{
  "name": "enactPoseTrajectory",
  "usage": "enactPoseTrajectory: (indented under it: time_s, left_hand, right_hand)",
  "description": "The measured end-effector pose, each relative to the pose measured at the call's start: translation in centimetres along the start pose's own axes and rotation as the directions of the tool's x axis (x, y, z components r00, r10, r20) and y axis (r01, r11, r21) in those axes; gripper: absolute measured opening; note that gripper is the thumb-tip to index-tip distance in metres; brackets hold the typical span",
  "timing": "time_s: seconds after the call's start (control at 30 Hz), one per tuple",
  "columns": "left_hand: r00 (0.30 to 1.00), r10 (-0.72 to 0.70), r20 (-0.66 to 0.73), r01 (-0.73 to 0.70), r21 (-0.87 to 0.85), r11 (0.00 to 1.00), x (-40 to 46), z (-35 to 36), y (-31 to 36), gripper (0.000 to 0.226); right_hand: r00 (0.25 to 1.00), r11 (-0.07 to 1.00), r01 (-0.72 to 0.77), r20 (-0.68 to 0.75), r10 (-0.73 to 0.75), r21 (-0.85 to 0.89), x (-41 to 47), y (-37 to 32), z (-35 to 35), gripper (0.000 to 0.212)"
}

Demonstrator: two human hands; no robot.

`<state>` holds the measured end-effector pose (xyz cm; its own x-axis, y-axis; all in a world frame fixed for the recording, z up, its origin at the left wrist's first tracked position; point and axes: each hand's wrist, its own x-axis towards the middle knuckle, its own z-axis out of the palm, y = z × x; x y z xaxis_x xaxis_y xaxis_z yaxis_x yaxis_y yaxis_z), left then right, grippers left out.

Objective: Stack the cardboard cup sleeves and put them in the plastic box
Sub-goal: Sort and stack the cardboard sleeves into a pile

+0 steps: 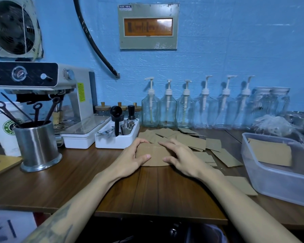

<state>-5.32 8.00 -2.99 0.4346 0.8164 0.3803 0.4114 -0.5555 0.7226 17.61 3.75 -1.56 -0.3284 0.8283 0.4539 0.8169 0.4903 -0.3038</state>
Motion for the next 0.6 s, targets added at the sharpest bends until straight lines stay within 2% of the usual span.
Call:
enactPoseTrajectory:
  time_s: [0.1, 0.23, 0.43, 0.5, 0.6]
  left_hand:
    - [1.0, 0.014, 0.003, -0.014, -0.012, 1.0, 0.0, -0.1, 0.0, 0.038]
    - [1.0, 0.018, 0.0, -0.018, -0.023, 1.0, 0.0, -0.2, 0.0, 0.034]
    - [1.0, 0.01, -0.024, -0.01, -0.01, 1.0, 0.2, -0.2, -0.2, 0.036]
    - [1.0, 0.005, -0.026, -0.005, -0.012, 1.0, 0.2, -0.2, -0.3, 0.036]
    - [1.0, 0.001, -0.024, -0.001, -0.005, 1.0, 0.2, -0.2, -0.4, 0.036]
  right_hand:
    - [0.999, 0.997, -0.042, -0.008, 0.042, 0.059, -0.2, -0.2, -0.7, 0.06]
    - [0.985, 0.977, -0.17, 0.011, 0.17, 0.128, -0.8, 0.9, -2.8, 0.055]
    - [0.926, 0.93, -0.363, 0.087, 0.367, -0.058, -2.7, 5.4, -4.7, 0.058]
    - [0.905, 0.909, -0.383, 0.132, 0.405, -0.164, -3.1, 6.3, -4.3, 0.063]
    - [0.896, 0.898, -0.396, 0.135, 0.424, -0.191, -3.2, 6.5, -4.0, 0.063]
